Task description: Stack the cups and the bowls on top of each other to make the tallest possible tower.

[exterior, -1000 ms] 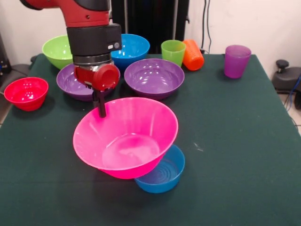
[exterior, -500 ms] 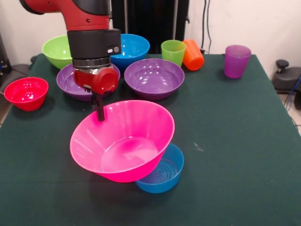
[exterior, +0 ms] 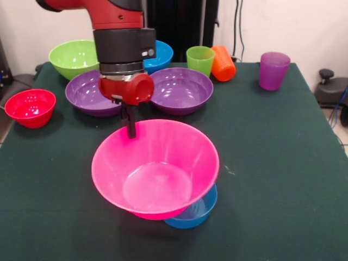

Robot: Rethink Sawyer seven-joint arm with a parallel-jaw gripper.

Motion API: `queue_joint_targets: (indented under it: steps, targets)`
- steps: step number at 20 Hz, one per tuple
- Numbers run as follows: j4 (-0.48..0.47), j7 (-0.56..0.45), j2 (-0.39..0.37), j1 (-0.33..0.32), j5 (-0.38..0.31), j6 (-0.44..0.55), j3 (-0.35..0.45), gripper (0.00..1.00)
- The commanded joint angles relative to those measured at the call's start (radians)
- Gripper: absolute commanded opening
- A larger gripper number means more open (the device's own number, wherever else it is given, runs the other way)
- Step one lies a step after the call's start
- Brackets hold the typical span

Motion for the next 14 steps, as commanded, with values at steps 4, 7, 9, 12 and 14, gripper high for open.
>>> queue_joint_targets:
  steps: [4,7,9,12,14]
  targets:
    - [0.101,0.172,0.01,0.089,0.054,0.012,0.026,0.0]
    - [0.113,0.179,0.001,0.107,0.071,0.006,0.018,0.0]
    - [0.111,0.18,0.009,0.13,0.077,-0.003,-0.004,0.0]
    - [0.12,0.173,0.019,0.158,0.07,-0.019,-0.034,0.0]
    - [0.126,0.166,0.033,0.167,0.056,-0.041,-0.047,0.0]
